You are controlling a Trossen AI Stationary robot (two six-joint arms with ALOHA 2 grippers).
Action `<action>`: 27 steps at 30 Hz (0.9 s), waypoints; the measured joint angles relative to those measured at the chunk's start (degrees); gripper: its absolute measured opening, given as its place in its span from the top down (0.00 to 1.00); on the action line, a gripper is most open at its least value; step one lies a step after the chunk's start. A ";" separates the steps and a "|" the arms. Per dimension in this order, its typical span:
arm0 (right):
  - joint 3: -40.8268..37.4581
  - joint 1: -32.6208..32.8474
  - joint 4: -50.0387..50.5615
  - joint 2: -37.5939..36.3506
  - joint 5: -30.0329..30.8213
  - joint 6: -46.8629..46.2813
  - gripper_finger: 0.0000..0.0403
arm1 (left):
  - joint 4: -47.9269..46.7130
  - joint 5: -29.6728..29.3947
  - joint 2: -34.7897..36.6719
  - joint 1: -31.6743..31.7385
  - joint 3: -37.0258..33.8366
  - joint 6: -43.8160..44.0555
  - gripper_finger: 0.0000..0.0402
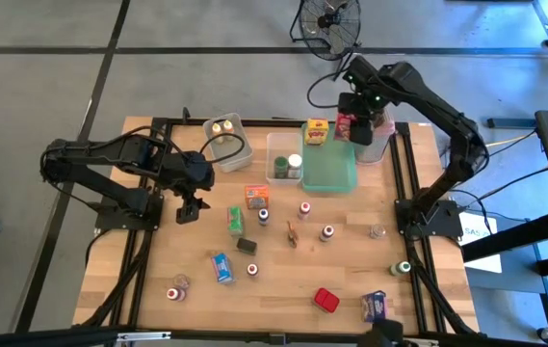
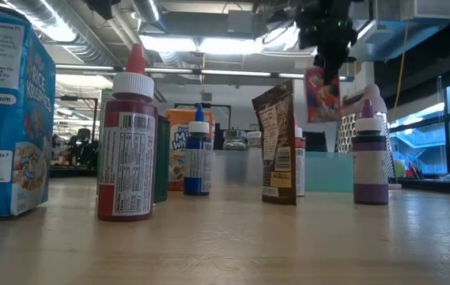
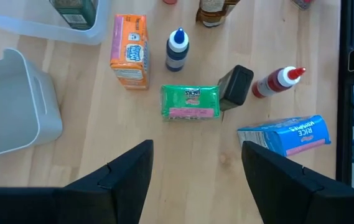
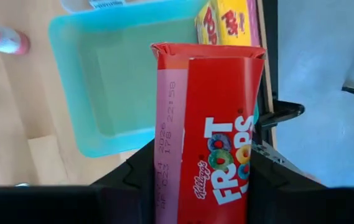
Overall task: Pick & Place Kitchen Items
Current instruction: Put the red cereal box into the green bin
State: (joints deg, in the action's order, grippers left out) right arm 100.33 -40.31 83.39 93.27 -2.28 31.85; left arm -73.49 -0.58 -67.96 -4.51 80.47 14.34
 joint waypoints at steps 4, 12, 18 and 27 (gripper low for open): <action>-4.76 0.06 -4.85 0.02 -0.10 0.59 0.62 | 0.00 -0.04 0.00 0.00 0.00 0.01 0.40; -10.76 -1.24 -10.97 1.06 0.10 0.73 0.62 | 0.00 -1.51 0.00 0.02 0.00 0.14 0.40; -12.95 -2.09 -15.45 2.23 0.10 1.33 0.62 | 0.02 -1.52 0.00 0.01 0.00 0.75 0.40; -13.02 -3.63 -15.48 6.75 0.30 2.79 0.62 | 0.02 -1.51 0.00 0.01 0.00 3.86 0.40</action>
State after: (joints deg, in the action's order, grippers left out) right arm 87.31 -43.95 67.91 100.02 -1.98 34.64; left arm -73.47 -2.09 -67.96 -4.51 80.47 18.20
